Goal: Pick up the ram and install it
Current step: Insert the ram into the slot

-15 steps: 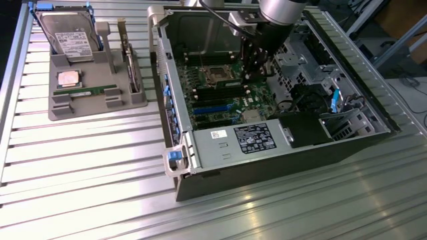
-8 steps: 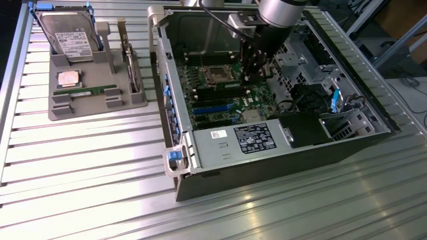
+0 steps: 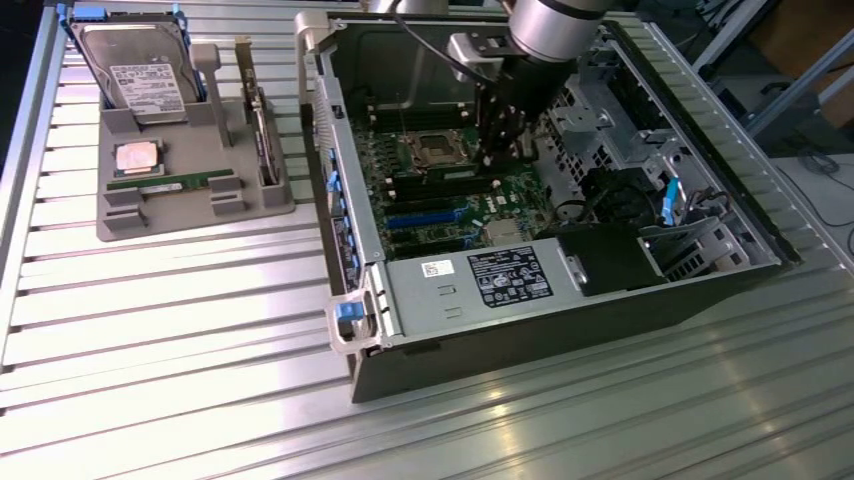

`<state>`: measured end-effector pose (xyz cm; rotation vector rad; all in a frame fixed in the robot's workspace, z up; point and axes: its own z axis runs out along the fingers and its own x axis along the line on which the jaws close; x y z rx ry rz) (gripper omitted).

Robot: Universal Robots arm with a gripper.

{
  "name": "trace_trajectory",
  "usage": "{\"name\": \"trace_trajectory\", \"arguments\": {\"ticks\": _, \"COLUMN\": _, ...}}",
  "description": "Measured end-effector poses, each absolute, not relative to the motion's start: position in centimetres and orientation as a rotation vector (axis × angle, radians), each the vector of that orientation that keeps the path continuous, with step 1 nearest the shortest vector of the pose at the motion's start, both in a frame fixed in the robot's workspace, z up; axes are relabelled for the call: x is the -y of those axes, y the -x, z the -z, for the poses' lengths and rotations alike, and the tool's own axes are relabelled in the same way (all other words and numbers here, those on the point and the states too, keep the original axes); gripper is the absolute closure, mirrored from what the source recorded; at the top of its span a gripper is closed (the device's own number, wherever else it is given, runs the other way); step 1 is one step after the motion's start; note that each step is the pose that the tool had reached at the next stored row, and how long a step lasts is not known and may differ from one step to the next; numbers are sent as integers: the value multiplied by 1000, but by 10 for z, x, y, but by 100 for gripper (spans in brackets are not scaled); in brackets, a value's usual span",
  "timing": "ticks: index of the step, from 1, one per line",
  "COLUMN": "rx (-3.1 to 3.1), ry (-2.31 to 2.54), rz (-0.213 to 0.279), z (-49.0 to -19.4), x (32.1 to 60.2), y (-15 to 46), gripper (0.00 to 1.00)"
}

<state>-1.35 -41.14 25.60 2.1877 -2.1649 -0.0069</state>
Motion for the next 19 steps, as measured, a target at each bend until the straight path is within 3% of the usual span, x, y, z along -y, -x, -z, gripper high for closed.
{"name": "trace_trajectory", "arguments": {"ticks": 19, "rx": 2215, "ry": -2136, "rz": 8, "z": -245, "x": 405, "y": 38, "gripper": 87}}
